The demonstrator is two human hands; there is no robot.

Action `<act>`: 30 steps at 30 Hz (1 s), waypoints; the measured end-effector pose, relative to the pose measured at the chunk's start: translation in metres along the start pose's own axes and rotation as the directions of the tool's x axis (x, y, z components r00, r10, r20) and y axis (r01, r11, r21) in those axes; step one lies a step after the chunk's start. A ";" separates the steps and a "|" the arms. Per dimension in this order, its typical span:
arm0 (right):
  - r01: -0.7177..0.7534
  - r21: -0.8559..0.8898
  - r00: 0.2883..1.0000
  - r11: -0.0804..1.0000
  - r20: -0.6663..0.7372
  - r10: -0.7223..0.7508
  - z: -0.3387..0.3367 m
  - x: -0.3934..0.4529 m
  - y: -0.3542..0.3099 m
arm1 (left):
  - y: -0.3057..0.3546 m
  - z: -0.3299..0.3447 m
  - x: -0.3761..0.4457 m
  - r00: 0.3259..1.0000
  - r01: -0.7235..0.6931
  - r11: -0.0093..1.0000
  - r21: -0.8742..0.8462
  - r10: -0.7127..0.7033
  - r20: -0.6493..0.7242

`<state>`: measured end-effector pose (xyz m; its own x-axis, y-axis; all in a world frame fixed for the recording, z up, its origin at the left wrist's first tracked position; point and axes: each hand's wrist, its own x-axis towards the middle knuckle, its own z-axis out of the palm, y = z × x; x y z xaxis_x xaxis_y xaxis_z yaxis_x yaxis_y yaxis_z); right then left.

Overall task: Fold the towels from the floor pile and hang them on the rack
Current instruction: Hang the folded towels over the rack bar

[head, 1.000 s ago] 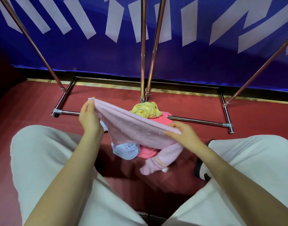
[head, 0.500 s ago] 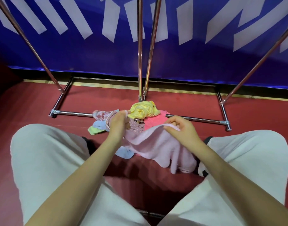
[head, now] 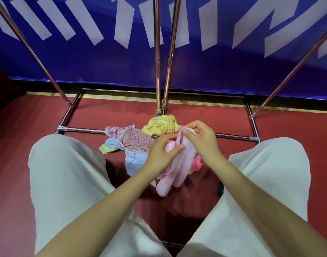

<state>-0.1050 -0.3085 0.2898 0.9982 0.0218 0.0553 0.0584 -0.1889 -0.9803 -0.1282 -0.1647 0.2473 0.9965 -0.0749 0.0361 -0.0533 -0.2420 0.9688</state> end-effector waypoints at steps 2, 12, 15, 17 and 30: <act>-0.014 0.030 1.000 0.999 0.008 0.014 0.003 0.002 0.002 | 0.002 0.001 0.000 0.998 0.020 0.997 -0.069 -0.024 -0.058; 0.028 -0.187 0.990 0.982 0.143 -0.001 0.001 0.007 0.016 | 0.013 -0.022 0.012 0.978 -0.059 0.991 -0.119 0.033 -0.205; 0.038 -0.253 0.983 0.967 0.186 0.010 0.003 0.007 0.024 | 0.012 -0.031 0.015 0.971 -0.074 0.995 -0.072 0.056 -0.231; 0.068 -0.308 0.979 0.949 0.203 -0.004 0.002 0.008 0.030 | 0.010 -0.038 0.017 0.966 -0.086 0.996 -0.030 0.076 -0.246; -0.011 -0.405 0.977 0.914 0.189 0.096 -0.019 -0.001 0.074 | 0.001 -0.111 0.034 0.716 -0.009 0.966 -0.258 -0.174 -0.676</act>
<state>-0.1016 -0.3414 0.2208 0.9790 0.1892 -0.0757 0.0469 -0.5707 -0.8198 -0.0878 -0.0604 0.2769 0.7658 0.6427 0.0229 -0.0440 0.0168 0.9989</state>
